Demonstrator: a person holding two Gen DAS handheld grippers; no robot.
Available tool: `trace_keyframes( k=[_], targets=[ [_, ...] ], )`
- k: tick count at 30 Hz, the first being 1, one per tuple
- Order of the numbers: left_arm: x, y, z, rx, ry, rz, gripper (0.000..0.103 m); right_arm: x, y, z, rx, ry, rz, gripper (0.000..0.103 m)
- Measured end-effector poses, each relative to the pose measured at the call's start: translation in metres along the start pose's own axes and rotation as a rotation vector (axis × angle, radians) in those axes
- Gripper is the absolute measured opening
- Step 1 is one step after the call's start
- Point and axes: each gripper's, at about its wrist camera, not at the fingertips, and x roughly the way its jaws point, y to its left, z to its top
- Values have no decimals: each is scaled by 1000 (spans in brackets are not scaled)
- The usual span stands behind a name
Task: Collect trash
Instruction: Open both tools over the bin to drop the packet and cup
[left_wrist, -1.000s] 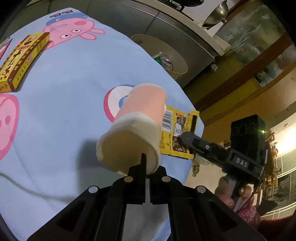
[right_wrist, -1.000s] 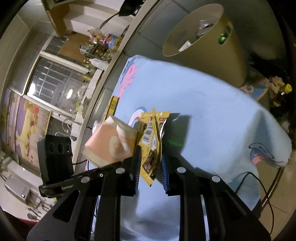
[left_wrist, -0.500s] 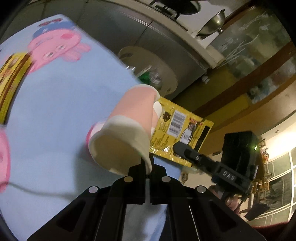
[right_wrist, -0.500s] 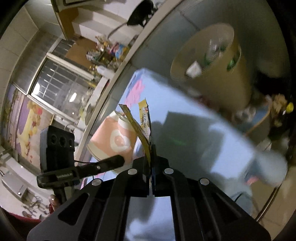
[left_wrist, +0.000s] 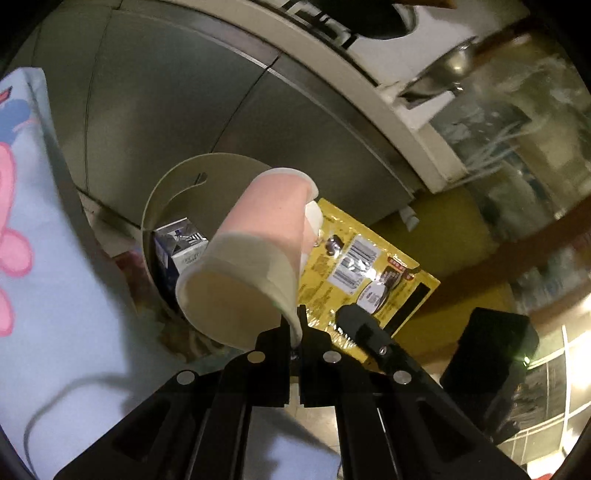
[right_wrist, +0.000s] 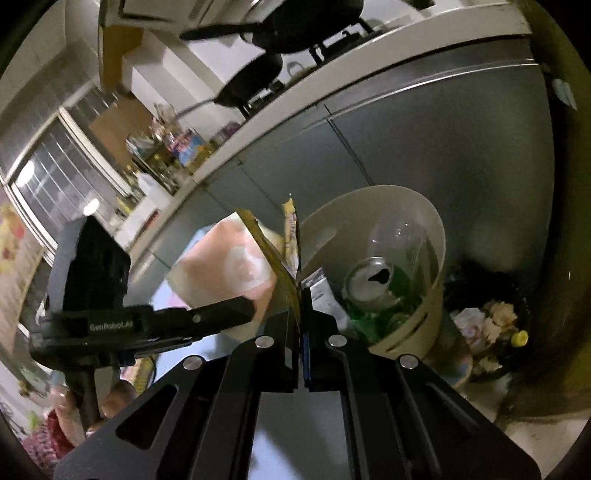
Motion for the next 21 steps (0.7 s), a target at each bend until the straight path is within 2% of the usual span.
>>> trace_keyframes(
  k=[2, 3, 7, 9, 10, 11, 12, 13, 21],
  targets=[
    [6, 3, 4, 2, 9, 30, 9, 11, 0, 2, -23, 16, -24, 2],
    [10, 4, 5, 0, 11, 52, 20, 13, 1, 2, -31, 20, -32, 2],
    [12, 7, 3, 1, -1, 90, 30, 23, 4, -2, -50, 35, -46, 4],
    [9, 10, 3, -11, -7, 99, 41, 25, 5, -3, -56, 38, -55, 6],
    [5, 12, 1, -12, -13, 101, 43, 26, 5, -3, -55, 44, -57, 10],
    [2, 12, 1, -12, -23, 105, 46, 27, 4, -3, -52, 50, -61, 21],
    [-2, 13, 1, -13, -32, 105, 46, 26, 5, -4, -51, 46, -70, 32],
    [-8, 14, 1, -16, -43, 100, 47, 24, 5, -4, -51, 37, -79, 50],
    [-66, 10, -20, -9, -161, 97, 50, -19, 20, -14, -17, -74, -38, 51]
  ],
)
